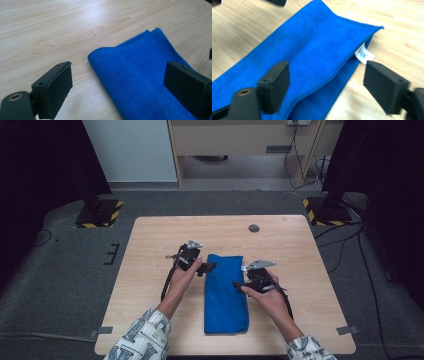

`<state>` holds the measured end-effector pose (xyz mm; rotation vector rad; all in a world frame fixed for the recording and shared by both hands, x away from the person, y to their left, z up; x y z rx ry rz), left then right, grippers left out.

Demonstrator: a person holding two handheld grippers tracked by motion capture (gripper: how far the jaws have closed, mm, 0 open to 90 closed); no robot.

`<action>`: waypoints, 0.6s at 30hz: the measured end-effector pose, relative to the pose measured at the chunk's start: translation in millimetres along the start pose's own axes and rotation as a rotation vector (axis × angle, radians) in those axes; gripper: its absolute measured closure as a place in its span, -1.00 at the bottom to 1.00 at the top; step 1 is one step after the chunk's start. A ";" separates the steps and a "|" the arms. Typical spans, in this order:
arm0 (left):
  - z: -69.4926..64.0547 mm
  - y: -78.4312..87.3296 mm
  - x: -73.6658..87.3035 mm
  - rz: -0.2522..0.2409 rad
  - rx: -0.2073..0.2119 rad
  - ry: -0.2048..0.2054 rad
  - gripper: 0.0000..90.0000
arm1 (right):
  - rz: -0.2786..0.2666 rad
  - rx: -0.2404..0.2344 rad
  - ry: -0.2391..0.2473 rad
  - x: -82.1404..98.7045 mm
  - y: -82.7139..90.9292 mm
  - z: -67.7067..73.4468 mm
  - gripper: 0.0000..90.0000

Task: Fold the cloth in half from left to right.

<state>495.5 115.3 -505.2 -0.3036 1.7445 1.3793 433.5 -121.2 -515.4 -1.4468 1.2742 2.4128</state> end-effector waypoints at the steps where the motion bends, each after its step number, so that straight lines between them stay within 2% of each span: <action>1: 0.7 -1.3 0.5 0.005 -0.002 -0.006 -0.79 | -0.001 -0.003 -0.001 -2.9 -1.5 -2.1 -0.39; 3: 2.2 -3.4 1.4 0.004 0.014 0.009 -0.79 | 0.009 0.009 0.009 -9.1 -4.3 -8.1 -0.34; 6: 1.7 -6.3 2.0 0.002 0.035 0.021 -0.79 | -0.004 0.020 -0.002 -19.0 -6.6 -15.7 -0.28; 11: -1.5 -10.6 0.3 0.019 0.046 -0.016 -0.78 | -0.008 0.034 -0.013 -31.2 -12.1 -30.7 -0.22; 14: -1.8 -11.6 -1.5 -0.002 0.054 0.000 -0.73 | -0.016 0.043 -0.029 -37.6 -16.0 -40.6 -0.18; 18: -0.2 -13.6 -2.6 -0.018 0.042 0.005 -0.68 | -0.018 0.056 -0.039 -45.9 -21.0 -51.2 -0.12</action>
Point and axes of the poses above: each handheld gripper's, and its own axes: y roughly backward along the jaws, x roughly out of its underside, z roughly to its left, the point moved 2 cm from there along -y, roughly forward along the jaws, and after that the axes turned 11 degrees about -x, right-handed, at the moved point
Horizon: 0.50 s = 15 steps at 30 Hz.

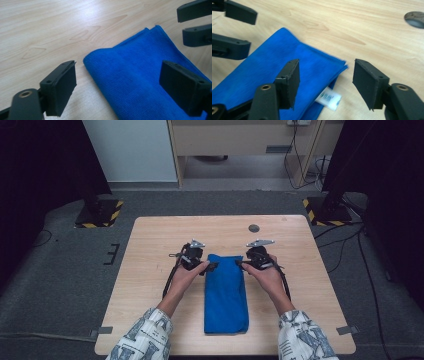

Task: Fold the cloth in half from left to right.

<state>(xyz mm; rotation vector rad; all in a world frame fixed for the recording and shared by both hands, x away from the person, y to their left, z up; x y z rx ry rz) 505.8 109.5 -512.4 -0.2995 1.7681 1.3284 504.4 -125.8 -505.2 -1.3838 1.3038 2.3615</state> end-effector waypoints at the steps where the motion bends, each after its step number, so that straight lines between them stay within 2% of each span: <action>1: 1.8 -2.4 -0.4 0.002 0.007 0.014 -0.65 | 0.001 -0.003 -0.003 -2.2 -1.9 -2.5 -0.10; 4: 3.7 -5.4 -1.0 0.015 0.002 0.013 -0.58 | 0.002 0.007 -0.010 -5.6 -4.9 -7.7 -0.04; 9: 5.2 -8.9 -1.4 0.018 -0.004 0.036 -0.34 | 0.015 0.018 -0.022 -9.1 -8.6 -12.5 0.06; 12: 3.2 -12.2 -1.6 0.022 -0.010 0.031 -0.26 | 0.024 0.025 -0.027 -10.8 -12.1 -15.5 0.11; 15: 2.1 -18.1 -0.5 0.040 -0.042 0.005 -0.22 | 0.037 0.040 -0.042 -9.0 -17.0 -20.0 0.18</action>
Point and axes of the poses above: each handheld gripper's, and its own axes: y roughly backward along the jaws, x roughly out of its underside, z roughly to its left, the point moved 2 cm from there along -y, roughly forward along the jaws, and after that the axes turned 11 degrees about -x, right-handed, at the moved point
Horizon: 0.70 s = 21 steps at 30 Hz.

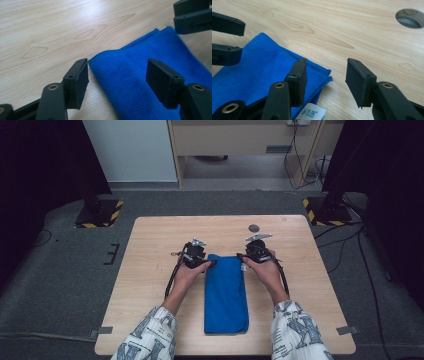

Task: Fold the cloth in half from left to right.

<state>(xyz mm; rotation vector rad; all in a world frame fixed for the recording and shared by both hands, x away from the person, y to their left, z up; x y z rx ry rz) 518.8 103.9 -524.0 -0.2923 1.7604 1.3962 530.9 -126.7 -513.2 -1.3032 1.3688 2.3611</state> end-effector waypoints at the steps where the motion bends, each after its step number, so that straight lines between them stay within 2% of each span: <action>1: 0.2 -2.4 0.6 0.004 -0.006 0.001 -0.20 | 0.006 -0.003 -0.003 1.0 -1.9 -1.0 0.20; 10: 8.9 -15.4 8.3 0.049 -0.045 0.004 -0.05 | 0.043 -0.012 -0.020 7.4 -19.9 -5.9 0.20; 15: 10.3 -15.2 9.8 0.034 -0.057 -0.012 0.09 | 0.054 -0.010 -0.028 8.6 -27.0 -7.4 0.21; 18: 9.5 -14.7 11.0 0.024 -0.039 -0.015 0.30 | 0.048 -0.019 -0.020 9.3 -30.8 -6.1 0.28; 21: 8.7 -14.6 12.6 0.017 -0.011 0.002 0.48 | 0.045 -0.031 -0.016 8.7 -32.6 -3.9 0.48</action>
Point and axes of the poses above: each handheld gripper's, and its own axes: y roughly backward along the jaws, x roughly out of its underside, z roughly to its left, the point moved 2 cm from there along -y, roughly forward along the jaws, and after that the axes turned 11 degrees about -x, right-handed, at the moved point
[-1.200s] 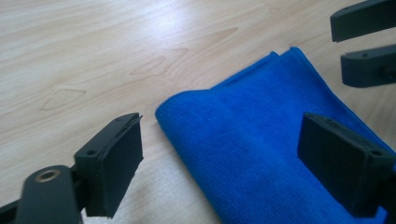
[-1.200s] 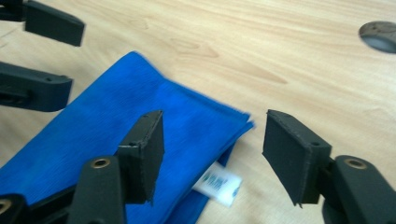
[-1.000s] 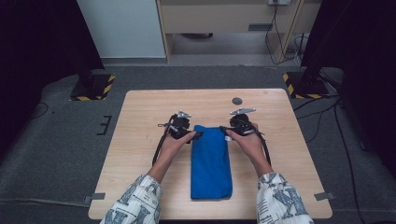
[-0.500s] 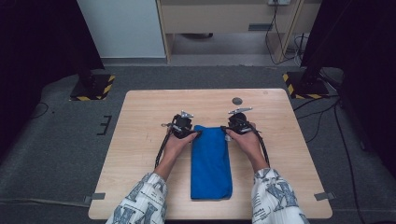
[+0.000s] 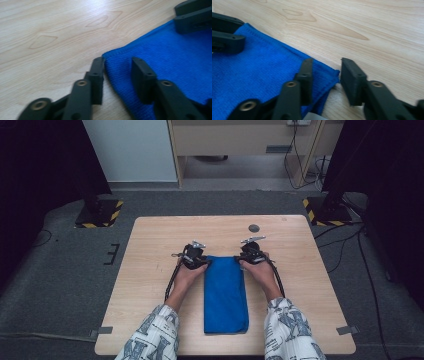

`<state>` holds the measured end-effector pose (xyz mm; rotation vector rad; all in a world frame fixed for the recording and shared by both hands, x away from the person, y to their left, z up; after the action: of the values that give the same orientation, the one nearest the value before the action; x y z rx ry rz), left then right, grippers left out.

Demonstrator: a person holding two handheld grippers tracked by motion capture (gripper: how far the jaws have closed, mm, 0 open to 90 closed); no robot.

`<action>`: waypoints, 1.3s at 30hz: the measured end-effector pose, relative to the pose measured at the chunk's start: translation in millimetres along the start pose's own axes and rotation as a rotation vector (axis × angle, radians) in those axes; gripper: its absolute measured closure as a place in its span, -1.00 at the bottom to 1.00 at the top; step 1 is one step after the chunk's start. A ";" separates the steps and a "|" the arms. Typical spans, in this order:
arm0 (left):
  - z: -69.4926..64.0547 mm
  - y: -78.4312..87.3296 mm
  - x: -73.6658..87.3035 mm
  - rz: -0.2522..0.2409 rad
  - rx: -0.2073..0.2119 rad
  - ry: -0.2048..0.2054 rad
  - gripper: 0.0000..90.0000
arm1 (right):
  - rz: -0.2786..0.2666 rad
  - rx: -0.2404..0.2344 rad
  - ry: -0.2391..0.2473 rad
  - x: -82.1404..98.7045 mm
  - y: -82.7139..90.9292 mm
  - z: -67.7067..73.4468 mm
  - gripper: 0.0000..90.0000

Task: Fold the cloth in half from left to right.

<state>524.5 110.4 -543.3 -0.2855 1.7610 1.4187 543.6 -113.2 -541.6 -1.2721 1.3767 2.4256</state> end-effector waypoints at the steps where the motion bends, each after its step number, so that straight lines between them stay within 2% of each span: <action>1: -0.5 0.1 0.3 0.001 0.006 0.007 0.54 | 0.001 -0.003 -0.001 -0.1 -0.3 0.6 0.56; 4: -1.7 0.0 0.2 0.008 0.016 0.012 0.68 | 0.002 -0.027 0.000 0.6 -1.2 2.4 0.83; 7: -1.8 -0.3 0.8 0.010 0.036 0.026 0.82 | 0.004 -0.043 0.000 0.9 0.0 5.3 0.90; 9: -2.5 0.7 0.2 0.011 0.032 0.029 0.87 | -0.004 -0.045 0.006 0.0 2.9 6.4 0.91; 12: -5.7 8.1 -4.5 -0.031 0.018 0.025 0.89 | -0.027 -0.052 0.010 -3.5 11.5 8.5 0.91; 15: -7.1 16.5 -10.2 -0.065 0.025 0.030 0.90 | -0.054 -0.064 0.010 -7.4 20.8 11.7 0.91; 18: -6.7 23.8 -15.8 -0.081 0.024 0.024 0.90 | -0.076 -0.073 0.016 -10.9 29.0 14.2 0.91; 26: -6.0 38.5 -29.8 -0.149 0.011 0.019 0.91 | -0.126 -0.084 0.009 -17.5 40.6 11.7 0.91; 30: -6.7 41.8 -33.4 -0.150 0.013 0.008 0.91 | -0.133 -0.082 0.011 -21.7 43.3 12.5 0.91; 39: -4.5 49.0 -37.0 -0.176 0.006 0.022 0.91 | -0.148 -0.084 0.027 -30.9 50.9 17.9 0.91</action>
<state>514.5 111.2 -482.5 -0.4436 1.7131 1.2888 530.7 -120.5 -481.3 -1.3775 1.1523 2.3978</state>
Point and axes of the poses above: each handheld gripper's, and its own axes: y roughly backward along the jaws, x roughly out of its underside, z roughly to its left, the point moved 2 cm from there along -y, roughly forward along the jaws, and after that the axes turned 11 degrees about -x, right-handed, at the moved point
